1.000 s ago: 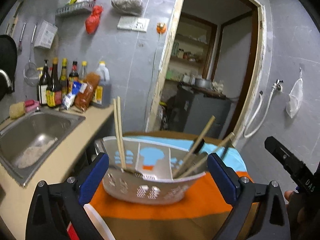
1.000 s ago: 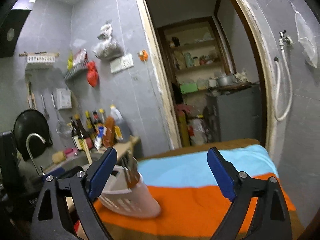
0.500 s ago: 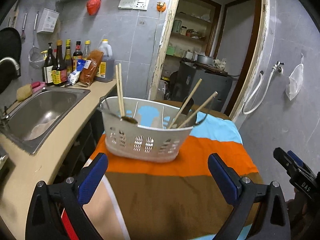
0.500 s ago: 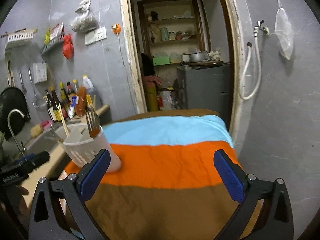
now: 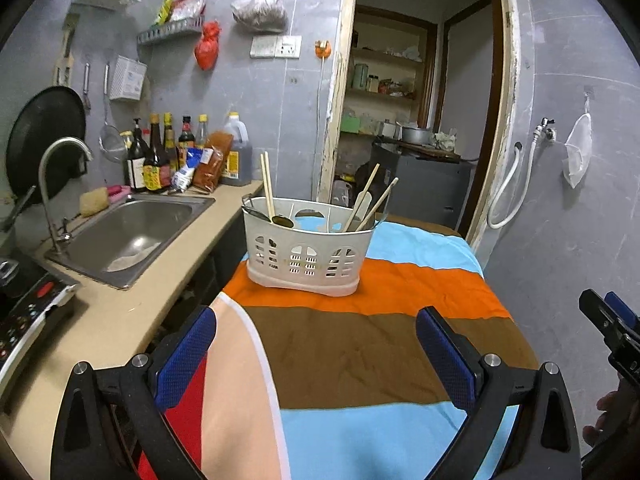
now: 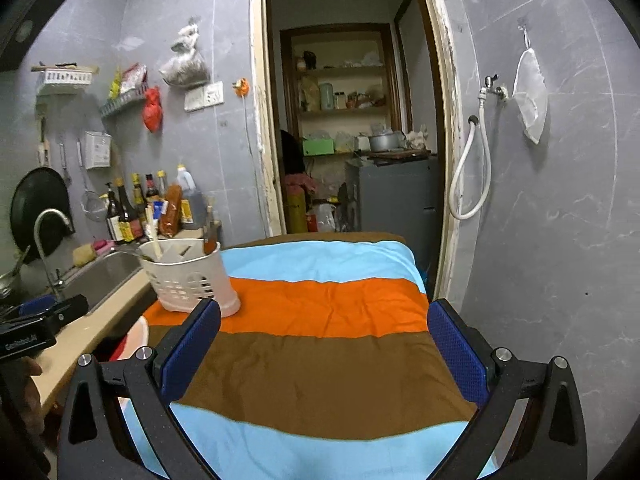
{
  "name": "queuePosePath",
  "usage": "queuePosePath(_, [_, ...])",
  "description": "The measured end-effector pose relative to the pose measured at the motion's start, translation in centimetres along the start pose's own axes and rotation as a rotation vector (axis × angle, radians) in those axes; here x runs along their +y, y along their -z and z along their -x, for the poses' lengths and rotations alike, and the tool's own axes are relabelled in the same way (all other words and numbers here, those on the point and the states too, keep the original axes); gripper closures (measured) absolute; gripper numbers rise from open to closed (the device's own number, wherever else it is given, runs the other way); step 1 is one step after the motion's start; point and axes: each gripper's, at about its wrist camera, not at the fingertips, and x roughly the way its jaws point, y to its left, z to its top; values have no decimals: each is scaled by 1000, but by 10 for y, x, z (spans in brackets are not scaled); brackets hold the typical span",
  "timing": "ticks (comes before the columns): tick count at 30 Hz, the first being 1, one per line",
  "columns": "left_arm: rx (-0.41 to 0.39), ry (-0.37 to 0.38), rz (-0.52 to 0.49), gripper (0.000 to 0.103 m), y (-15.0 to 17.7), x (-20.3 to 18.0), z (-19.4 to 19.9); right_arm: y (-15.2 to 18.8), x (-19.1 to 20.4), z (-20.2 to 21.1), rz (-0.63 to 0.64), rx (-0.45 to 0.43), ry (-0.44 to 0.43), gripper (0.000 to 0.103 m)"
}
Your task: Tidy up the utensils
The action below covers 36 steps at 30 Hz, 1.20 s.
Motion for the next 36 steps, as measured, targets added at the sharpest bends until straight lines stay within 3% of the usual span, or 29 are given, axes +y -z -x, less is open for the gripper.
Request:
queuePosePath(6, [-63,-7,-5,2,13,-2,33,11,-1,32,10,-35,-31,1])
queuePosePath(14, [-115,-22,-47,1,23,-8,55,13,-3,46,10,-54,-43,1])
queuePosePath(36, [-134,-26,-44,1,22,-12,57,15,-2,44,11,-46,-65,1])
